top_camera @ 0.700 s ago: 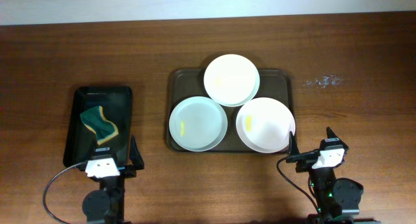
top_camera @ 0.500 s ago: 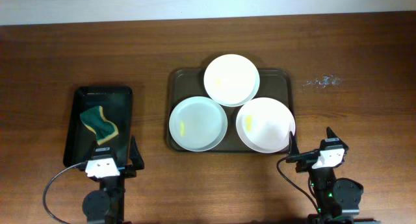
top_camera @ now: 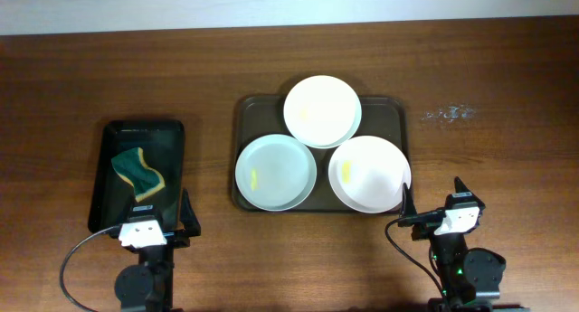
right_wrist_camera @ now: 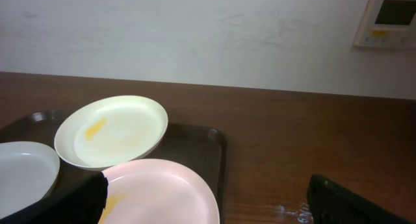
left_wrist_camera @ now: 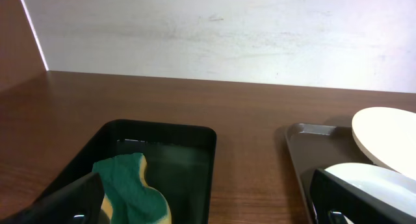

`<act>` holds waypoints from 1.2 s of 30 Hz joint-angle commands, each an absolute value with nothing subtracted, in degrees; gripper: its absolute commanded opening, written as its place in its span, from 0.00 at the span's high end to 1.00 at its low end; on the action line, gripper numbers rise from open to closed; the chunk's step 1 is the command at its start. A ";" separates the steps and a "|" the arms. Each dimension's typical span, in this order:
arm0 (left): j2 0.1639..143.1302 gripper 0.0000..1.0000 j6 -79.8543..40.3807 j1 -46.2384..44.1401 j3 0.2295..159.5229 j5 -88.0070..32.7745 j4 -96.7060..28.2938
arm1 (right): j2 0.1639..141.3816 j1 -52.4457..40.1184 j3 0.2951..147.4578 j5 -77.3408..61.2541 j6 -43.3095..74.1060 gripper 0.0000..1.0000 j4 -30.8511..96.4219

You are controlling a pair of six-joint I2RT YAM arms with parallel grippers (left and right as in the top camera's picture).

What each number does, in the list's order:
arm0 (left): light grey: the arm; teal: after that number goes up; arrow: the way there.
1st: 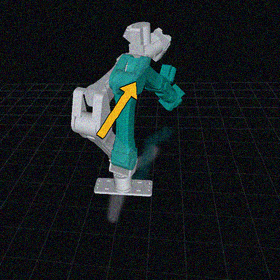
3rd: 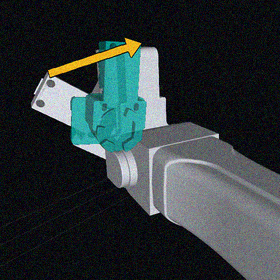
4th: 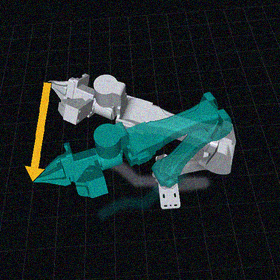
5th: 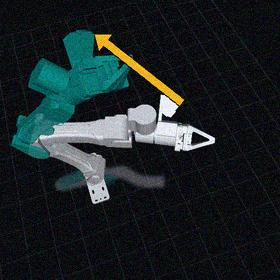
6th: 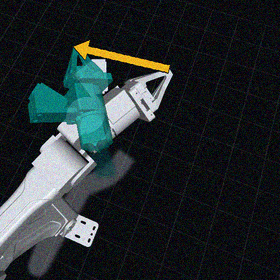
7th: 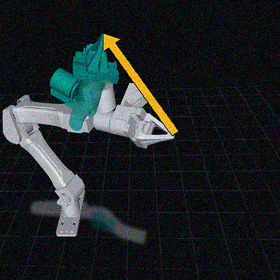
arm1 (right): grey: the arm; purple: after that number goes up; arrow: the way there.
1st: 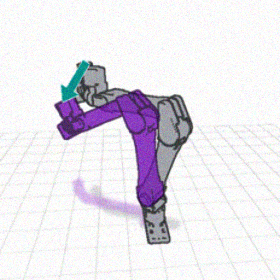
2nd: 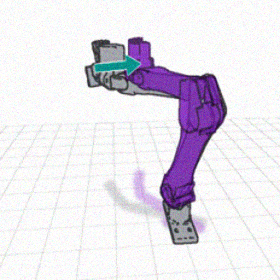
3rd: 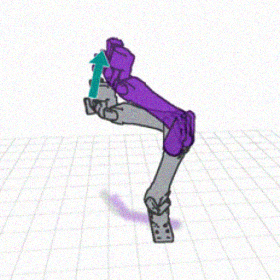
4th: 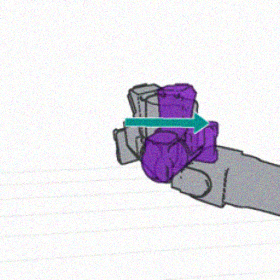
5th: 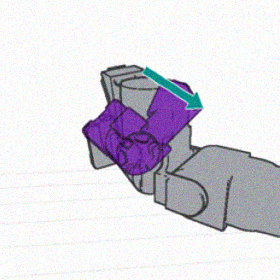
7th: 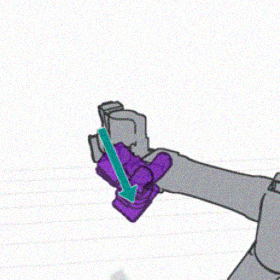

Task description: Clean dirty plates on tray and stack at the side

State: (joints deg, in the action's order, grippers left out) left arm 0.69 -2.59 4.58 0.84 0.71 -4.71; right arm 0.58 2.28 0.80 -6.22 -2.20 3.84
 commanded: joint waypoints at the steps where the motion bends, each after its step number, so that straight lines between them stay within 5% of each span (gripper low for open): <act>1: 0.40 0.01 -1.67 4.78 0.54 1.30 -4.78 | 0.25 2.66 0.32 -5.72 -2.59 0.02 4.03; 17: 0.40 0.01 -1.69 4.78 0.54 1.28 -4.73 | 0.25 2.66 0.32 -5.72 -2.59 0.02 4.03; 22: 0.40 0.01 -27.53 4.78 0.58 -45.84 8.84 | 0.25 2.66 0.32 -5.72 -2.59 0.02 4.03; 29: 0.40 0.01 -23.49 4.78 2.20 -42.15 28.10 | 0.32 2.66 0.32 -5.72 -2.59 0.02 4.03; 33: 8.51 0.01 -11.29 4.78 15.88 -38.81 6.44 | 0.32 2.66 0.32 -5.72 -2.59 0.02 4.03; 36: 30.33 0.01 -3.38 4.78 38.13 -34.94 -18.31 | 0.32 2.66 0.32 -5.72 -2.59 0.02 4.01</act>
State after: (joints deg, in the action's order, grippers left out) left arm 16.86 -11.77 4.64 24.77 -37.21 -10.33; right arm 0.71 2.28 0.78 -6.13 -2.20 3.86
